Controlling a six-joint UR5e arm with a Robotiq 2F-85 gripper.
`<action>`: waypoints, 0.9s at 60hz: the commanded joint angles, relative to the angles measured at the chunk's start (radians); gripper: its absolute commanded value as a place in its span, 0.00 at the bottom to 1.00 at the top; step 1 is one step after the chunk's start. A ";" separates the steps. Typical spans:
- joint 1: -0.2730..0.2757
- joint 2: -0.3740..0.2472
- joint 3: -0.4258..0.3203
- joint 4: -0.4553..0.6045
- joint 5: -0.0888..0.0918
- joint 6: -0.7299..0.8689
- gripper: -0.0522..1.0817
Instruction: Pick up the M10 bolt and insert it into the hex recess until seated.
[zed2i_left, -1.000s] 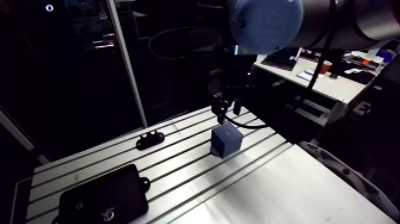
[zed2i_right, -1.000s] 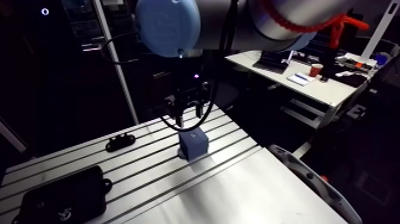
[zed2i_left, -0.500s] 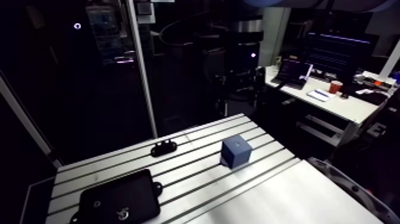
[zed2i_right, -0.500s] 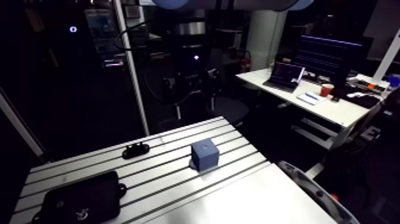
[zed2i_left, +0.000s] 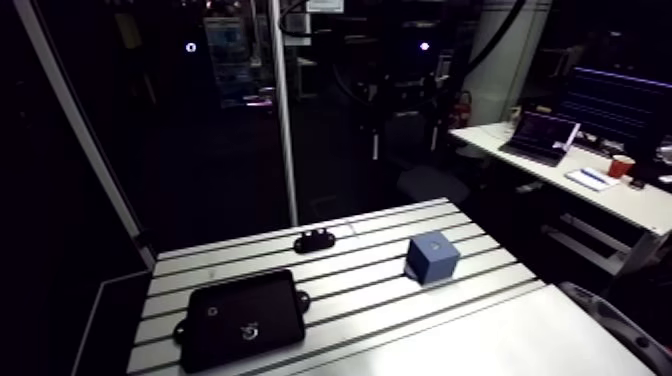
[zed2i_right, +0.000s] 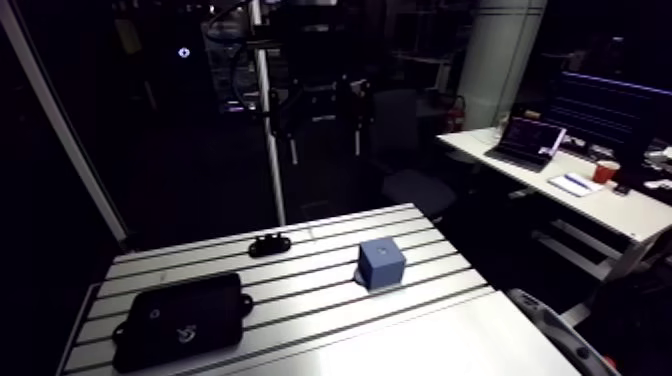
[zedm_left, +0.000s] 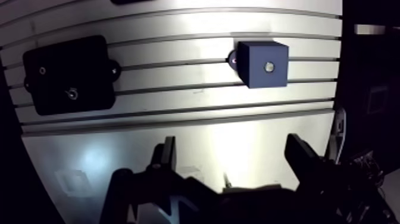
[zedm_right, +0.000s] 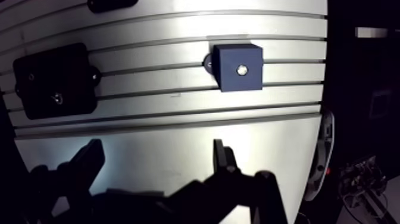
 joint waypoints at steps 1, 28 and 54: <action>0.206 -0.020 -0.123 0.104 0.039 0.136 0.05; 0.231 -0.037 -0.116 0.098 0.031 0.126 0.05; 0.228 -0.048 -0.080 0.102 0.028 0.114 0.05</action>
